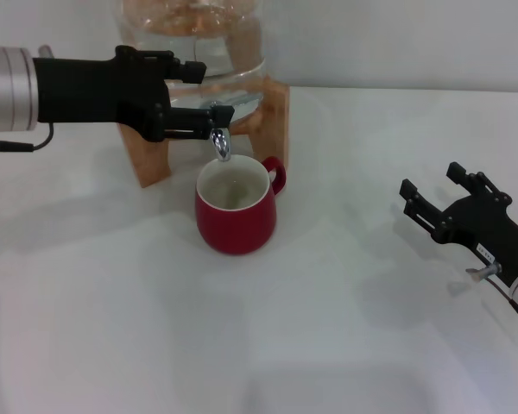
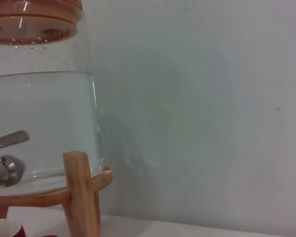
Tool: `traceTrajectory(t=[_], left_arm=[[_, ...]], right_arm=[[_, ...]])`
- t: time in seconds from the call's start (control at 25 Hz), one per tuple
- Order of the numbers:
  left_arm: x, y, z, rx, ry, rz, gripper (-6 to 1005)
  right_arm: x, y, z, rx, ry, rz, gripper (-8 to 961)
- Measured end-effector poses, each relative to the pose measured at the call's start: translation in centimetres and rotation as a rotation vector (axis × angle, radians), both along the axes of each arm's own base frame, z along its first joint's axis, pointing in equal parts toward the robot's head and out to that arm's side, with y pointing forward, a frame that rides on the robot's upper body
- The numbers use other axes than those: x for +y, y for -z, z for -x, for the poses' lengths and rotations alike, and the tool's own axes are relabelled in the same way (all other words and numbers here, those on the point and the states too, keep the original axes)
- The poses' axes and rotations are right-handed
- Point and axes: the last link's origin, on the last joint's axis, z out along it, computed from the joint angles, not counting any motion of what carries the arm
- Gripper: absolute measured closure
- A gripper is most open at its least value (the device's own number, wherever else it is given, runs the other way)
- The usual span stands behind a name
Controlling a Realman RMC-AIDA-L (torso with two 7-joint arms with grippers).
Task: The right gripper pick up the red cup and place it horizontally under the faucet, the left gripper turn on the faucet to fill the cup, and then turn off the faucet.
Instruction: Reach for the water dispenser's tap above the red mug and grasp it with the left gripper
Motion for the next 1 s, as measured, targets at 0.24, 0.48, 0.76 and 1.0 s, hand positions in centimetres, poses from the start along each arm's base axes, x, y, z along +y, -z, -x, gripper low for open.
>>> traceTrajectory(t=[0.24, 0.48, 0.76, 1.0], left_arm=[[0.4, 0.2, -0.8, 0.034, 0.015, 0.028, 243], [0.8, 0.8, -1.5, 0.065, 0.024, 0.043, 242], [1.2, 1.3, -1.9, 0.104, 0.026, 0.054, 242], [1.5, 1.6, -2.4, 0.124, 0.033, 0.059, 243]], right_arm=[[-0.1, 0.1, 0.1, 0.0, -0.008, 0.004, 150], [-0.2, 0.1, 0.2, 0.003, -0.015, 0.005, 151], [-0.2, 0.2, 0.3, 0.003, -0.016, 0.009, 150], [-0.2, 0.2, 0.4, 0.01, -0.017, 0.007, 151]])
